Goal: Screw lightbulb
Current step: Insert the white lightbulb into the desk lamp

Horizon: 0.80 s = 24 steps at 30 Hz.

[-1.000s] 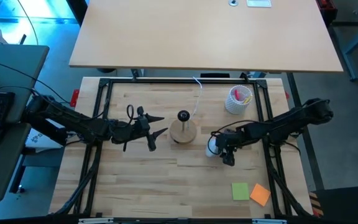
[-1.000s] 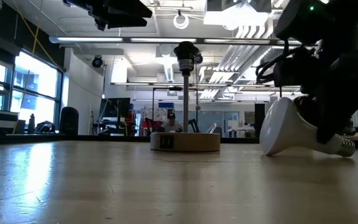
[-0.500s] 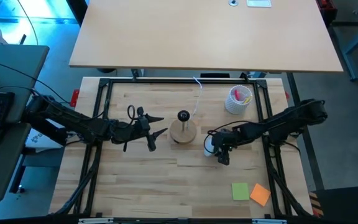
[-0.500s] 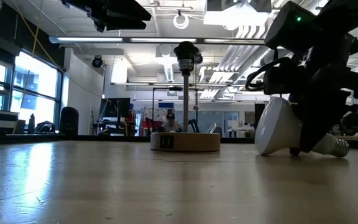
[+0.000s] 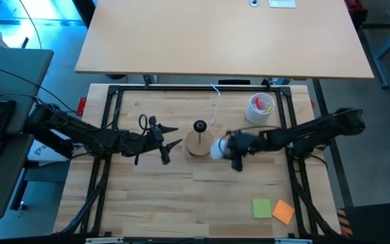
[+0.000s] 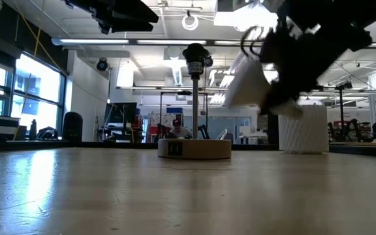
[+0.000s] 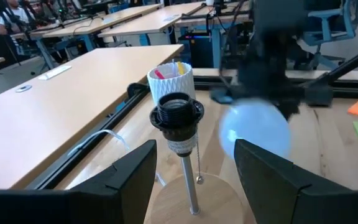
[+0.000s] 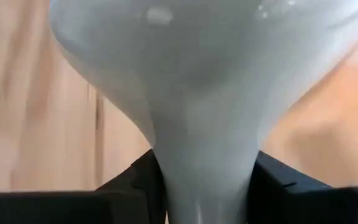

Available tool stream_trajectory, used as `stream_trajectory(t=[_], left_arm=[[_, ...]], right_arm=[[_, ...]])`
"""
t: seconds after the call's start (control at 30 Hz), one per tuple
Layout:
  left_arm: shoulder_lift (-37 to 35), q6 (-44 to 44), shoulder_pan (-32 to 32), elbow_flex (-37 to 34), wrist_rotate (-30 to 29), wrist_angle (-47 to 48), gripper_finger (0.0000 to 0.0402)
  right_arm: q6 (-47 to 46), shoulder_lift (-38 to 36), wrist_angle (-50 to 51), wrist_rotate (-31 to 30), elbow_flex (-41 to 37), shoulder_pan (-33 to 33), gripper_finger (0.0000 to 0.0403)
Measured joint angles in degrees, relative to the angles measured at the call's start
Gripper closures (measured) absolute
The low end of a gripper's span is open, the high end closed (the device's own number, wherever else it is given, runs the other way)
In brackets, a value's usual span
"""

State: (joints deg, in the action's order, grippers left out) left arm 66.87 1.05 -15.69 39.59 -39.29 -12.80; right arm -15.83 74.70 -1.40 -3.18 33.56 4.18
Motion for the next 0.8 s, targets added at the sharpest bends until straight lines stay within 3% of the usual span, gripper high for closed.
stream_trajectory(t=[0.07,0.2,0.4,0.5,0.63,0.8], left_arm=[[0.00,-0.10,0.14,0.00,-0.31,-0.03,0.0190],[0.00,-0.24,1.35,0.00,-0.42,-0.43,0.0190],[0.00,-0.67,3.02,0.00,-0.50,-1.28,0.0190],[0.00,-3.99,2.86,0.00,-1.22,-1.23,0.0190],[-0.92,-7.17,1.80,0.00,-8.75,-1.56,0.0190],[-3.03,-8.22,-0.25,0.04,-12.83,-0.49,0.0190]], right_arm=[[3.45,-3.18,-8.01,0.84,0.12,-3.06,0.0261],[8.07,-5.33,-28.87,9.18,0.13,-9.87,0.0262],[4.80,4.26,-58.32,21.71,1.14,-16.86,0.0265],[4.17,12.08,-63.48,25.76,5.65,-18.13,0.0265],[3.86,21.18,-63.97,31.91,13.94,-18.56,0.0265],[5.13,24.21,-65.60,35.17,15.68,-18.78,0.0265]])
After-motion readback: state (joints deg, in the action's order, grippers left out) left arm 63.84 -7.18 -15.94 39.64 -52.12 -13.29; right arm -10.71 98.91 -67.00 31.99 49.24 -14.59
